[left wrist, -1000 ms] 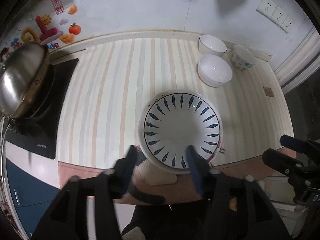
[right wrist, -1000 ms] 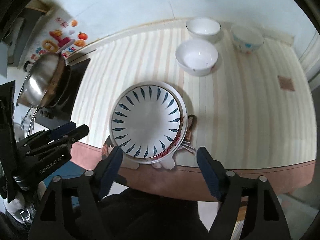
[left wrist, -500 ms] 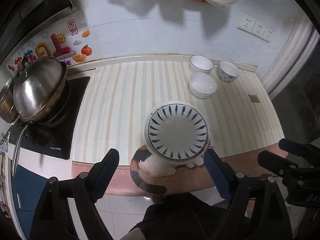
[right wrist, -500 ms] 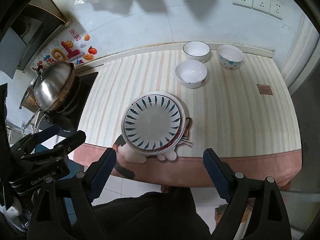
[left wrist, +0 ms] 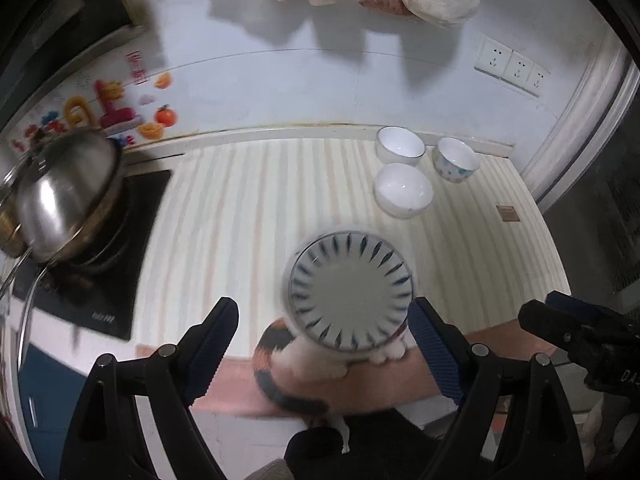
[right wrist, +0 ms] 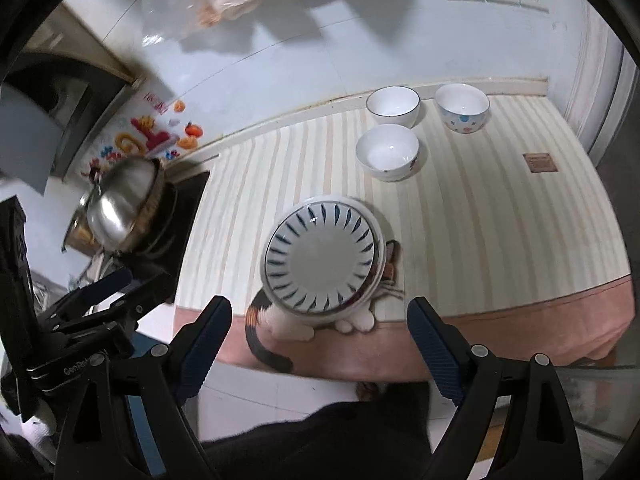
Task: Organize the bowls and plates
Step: 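Reach both grippers to the rose-print white bowl and grip its rim, then lift the rose-print bowl and carry it toward the black-rimmed white bowl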
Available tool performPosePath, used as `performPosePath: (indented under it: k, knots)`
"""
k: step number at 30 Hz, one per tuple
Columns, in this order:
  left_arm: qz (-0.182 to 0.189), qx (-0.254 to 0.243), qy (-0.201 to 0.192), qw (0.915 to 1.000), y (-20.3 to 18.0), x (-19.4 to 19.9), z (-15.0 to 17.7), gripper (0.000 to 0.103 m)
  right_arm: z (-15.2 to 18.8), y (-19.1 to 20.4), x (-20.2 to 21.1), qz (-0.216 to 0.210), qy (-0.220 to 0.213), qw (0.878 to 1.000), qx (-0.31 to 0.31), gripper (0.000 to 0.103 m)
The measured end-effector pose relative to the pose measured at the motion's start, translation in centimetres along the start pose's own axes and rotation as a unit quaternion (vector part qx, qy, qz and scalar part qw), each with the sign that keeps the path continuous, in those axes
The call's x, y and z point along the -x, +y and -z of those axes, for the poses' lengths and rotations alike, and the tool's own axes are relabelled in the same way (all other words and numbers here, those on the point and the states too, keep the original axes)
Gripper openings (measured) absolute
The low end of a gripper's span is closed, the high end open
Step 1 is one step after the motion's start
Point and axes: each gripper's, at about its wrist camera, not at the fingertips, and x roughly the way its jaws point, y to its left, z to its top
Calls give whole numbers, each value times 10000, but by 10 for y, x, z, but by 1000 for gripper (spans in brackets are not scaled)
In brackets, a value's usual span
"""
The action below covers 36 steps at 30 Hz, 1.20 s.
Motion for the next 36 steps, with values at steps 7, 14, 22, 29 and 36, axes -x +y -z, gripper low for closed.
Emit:
performPosePath:
  k: [7, 14, 22, 29, 36]
  knots:
    - [86, -3, 286, 9996, -16, -79, -68, 87, -59, -55, -50, -160, -14, 9992, -376, 92]
    - [308, 87, 1225, 9920, -29, -202, -128, 86, -143, -115, -130, -96, 439, 9976, -535, 86]
    - [573, 146, 1919, 9796, -55, -306, -166, 54, -214, -164, -238, -117, 1175, 9913, -579, 68]
    - [602, -62, 2366, 9697, -76, -354, -166, 23, -234, -187, -301, -317, 1633, 9839, -651, 27]
    - [584, -110, 2339, 9704, -92, -348, -159, 20, -231, -190, -316, -261, 1755, 9829, -497, 14]
